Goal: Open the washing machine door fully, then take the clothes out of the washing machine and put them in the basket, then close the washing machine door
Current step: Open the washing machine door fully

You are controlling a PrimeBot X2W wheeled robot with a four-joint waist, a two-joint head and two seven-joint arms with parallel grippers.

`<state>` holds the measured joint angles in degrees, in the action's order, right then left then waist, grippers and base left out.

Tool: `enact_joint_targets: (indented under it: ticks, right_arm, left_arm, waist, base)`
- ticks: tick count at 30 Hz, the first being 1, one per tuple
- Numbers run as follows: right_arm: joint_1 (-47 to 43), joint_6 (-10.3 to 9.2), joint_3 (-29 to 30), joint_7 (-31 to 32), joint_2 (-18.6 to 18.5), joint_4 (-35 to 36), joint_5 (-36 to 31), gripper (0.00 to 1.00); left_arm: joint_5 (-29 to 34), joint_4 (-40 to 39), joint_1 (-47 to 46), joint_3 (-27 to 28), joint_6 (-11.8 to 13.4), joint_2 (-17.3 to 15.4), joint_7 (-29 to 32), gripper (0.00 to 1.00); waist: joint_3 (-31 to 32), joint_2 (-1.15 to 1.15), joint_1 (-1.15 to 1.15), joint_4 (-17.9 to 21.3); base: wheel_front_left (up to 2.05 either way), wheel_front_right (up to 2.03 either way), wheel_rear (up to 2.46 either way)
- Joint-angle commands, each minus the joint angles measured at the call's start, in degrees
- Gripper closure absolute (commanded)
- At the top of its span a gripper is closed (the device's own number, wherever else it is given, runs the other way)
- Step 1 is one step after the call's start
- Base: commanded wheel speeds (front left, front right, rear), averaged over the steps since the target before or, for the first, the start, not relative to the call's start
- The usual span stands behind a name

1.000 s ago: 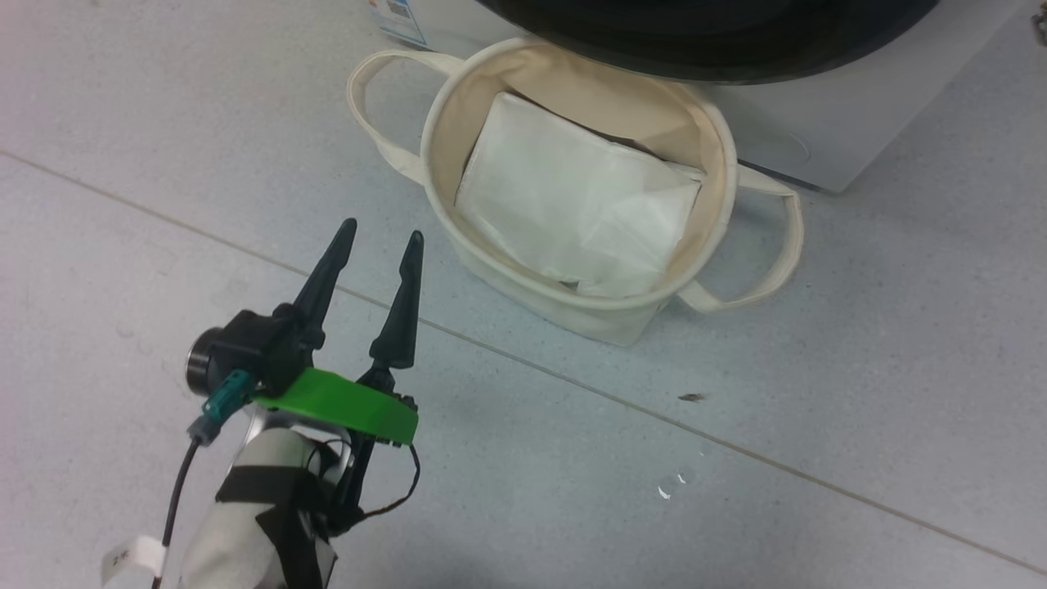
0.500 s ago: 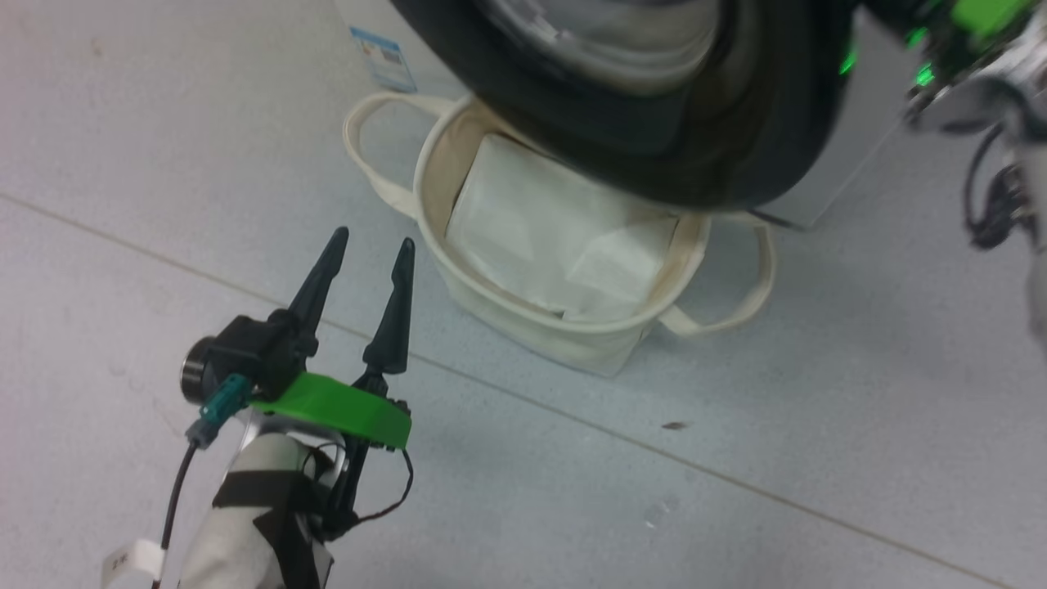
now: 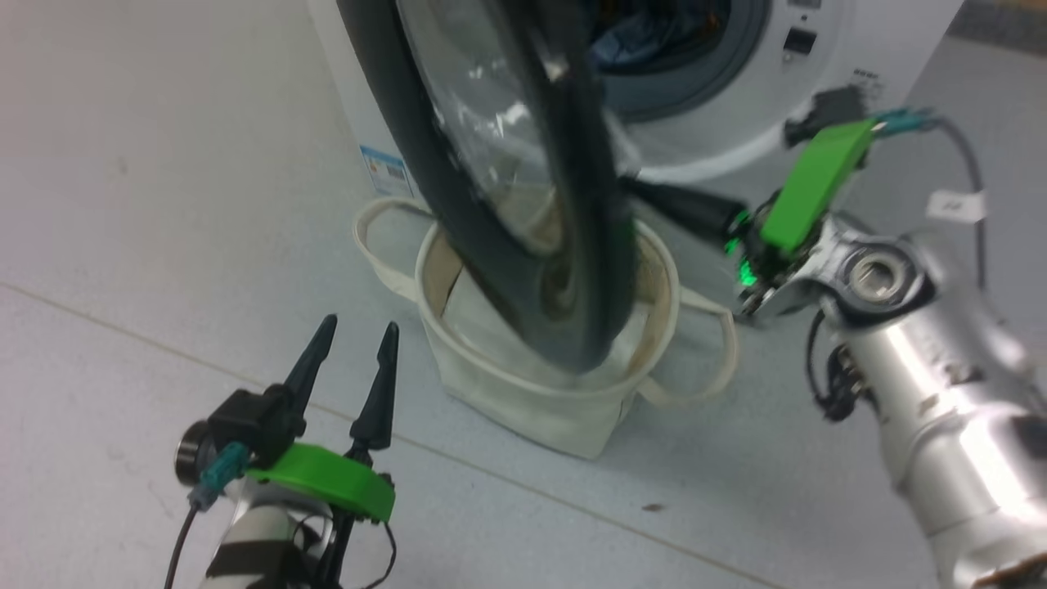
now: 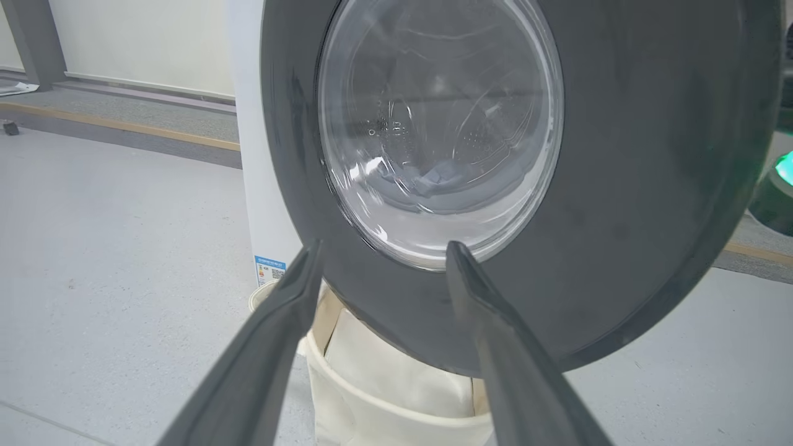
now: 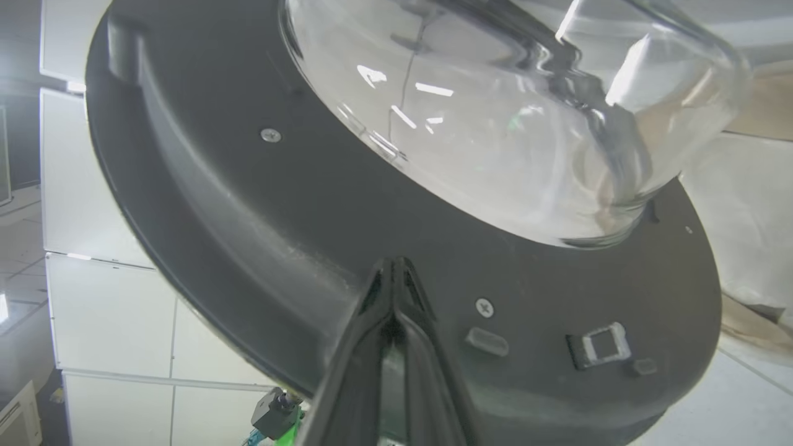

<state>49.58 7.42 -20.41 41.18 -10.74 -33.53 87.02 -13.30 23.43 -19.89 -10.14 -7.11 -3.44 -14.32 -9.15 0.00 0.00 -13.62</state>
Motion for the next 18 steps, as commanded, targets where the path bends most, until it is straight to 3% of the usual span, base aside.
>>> enact_joint_targets:
  ticks: [1, 10, 18]
  right_arm:
    - [-0.43, 0.07, -1.38, -0.56, 2.13, 3.09, 0.03, 1.00]
    - [-4.68, 0.07, -7.42, -8.56, 6.45, 1.83, -3.49, 1.00]
    - [-4.60, 0.07, -13.21, -12.41, 7.76, 2.19, -0.91, 1.00]
  left_arm:
    - [0.33, -1.38, -0.07, 2.26, -0.31, -1.72, -0.68, 0.00]
    - [0.05, -1.18, 1.63, 3.07, -0.34, -2.47, -0.68, 0.00]
    - [0.00, -1.50, 0.69, 3.46, -0.35, -2.48, -0.68, 0.00]
  waist:
    - [2.33, 0.00, 0.00, -0.48]
    - [4.43, 0.00, 0.00, -1.68]
    - [3.68, 0.00, 0.00, -2.57]
  base:
    - [0.00, 0.00, 0.00]
    - [0.00, 0.00, 0.00]
    - [0.00, 0.00, 0.00]
